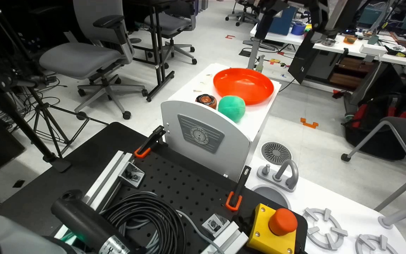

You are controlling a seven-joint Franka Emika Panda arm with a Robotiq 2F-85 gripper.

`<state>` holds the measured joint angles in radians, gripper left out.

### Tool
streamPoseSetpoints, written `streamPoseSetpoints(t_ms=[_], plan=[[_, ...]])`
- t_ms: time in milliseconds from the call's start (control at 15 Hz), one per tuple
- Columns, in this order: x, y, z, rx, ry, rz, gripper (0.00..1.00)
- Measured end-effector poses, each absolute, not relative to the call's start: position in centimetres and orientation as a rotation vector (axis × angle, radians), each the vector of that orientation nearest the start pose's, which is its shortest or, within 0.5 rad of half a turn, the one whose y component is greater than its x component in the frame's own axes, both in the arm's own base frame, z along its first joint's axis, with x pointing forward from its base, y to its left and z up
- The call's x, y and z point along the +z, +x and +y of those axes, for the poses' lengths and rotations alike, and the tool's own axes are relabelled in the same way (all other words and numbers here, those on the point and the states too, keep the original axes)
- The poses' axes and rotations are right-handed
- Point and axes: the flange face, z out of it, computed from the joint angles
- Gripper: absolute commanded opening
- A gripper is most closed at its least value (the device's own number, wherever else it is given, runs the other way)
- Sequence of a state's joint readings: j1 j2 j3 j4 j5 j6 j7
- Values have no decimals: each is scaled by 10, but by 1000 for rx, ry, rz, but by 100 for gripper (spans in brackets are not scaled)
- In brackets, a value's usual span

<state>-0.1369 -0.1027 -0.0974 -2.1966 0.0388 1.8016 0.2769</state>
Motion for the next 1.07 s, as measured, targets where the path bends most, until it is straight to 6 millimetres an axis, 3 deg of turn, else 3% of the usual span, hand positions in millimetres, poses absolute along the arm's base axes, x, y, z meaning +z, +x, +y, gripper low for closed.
streamPoseSetpoints(t_ms=[667, 1067], plan=[[399, 463, -108, 488, -2960, 793, 100], [362, 457, -106, 682, -2938, 740, 100]])
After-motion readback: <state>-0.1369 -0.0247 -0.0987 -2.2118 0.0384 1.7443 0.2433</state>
